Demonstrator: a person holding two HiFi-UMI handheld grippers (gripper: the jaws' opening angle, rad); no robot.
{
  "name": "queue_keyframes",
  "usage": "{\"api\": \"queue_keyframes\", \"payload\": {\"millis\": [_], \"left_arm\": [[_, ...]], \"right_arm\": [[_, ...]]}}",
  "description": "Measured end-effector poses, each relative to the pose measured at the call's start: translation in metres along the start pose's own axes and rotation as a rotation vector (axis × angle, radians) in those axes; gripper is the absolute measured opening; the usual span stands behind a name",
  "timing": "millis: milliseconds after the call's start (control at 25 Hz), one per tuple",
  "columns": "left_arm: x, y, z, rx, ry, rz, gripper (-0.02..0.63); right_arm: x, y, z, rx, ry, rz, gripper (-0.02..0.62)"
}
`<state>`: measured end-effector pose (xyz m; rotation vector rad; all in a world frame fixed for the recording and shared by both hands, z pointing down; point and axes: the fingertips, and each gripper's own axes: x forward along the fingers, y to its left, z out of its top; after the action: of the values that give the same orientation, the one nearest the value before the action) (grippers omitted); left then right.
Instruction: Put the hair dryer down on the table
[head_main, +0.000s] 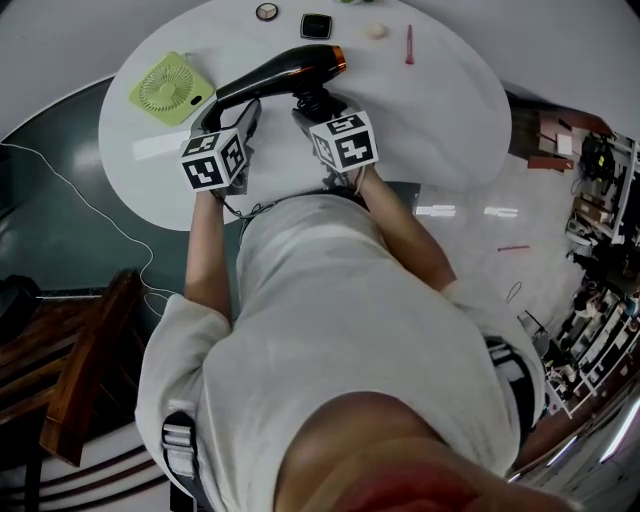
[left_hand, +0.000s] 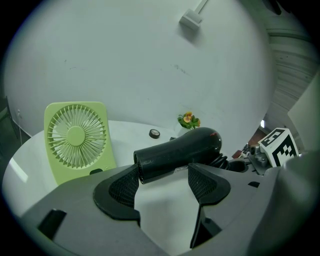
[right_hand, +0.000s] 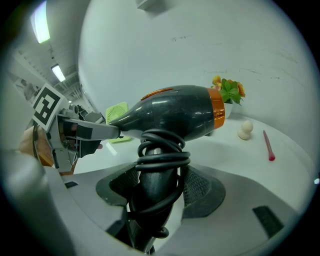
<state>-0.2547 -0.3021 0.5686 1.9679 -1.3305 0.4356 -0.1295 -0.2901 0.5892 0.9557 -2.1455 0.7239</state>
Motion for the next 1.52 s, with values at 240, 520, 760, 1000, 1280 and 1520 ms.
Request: {"api": "queue_keyframes", "payload": {"millis": [240, 520, 760, 1000, 1280, 1520], "left_arm": [[0.012, 0.007, -0.003, -0.006, 0.027, -0.008, 0.322], [0.022, 0.015, -0.007, -0.015, 0.047, -0.012, 0.322], [0.027, 0.021, -0.01, -0.03, 0.054, -0.021, 0.322], [0.031, 0.026, -0.015, -0.039, 0.067, -0.024, 0.322], [0.038, 0.03, -0.018, -0.052, 0.073, -0.024, 0.322], [0.043, 0.033, -0.019, -0.063, 0.079, -0.03, 0.322]], "right_arm": [[0.011, -0.004, -0.003, 0.022, 0.028, -0.002, 0.256], [0.021, -0.007, -0.005, 0.031, 0.045, -0.008, 0.256], [0.028, -0.007, -0.005, 0.03, 0.061, -0.016, 0.256], [0.033, -0.007, -0.008, 0.034, 0.077, -0.019, 0.256], [0.039, -0.009, -0.01, 0.042, 0.097, -0.021, 0.256], [0.043, -0.011, -0.01, 0.045, 0.109, -0.03, 0.256]]}}
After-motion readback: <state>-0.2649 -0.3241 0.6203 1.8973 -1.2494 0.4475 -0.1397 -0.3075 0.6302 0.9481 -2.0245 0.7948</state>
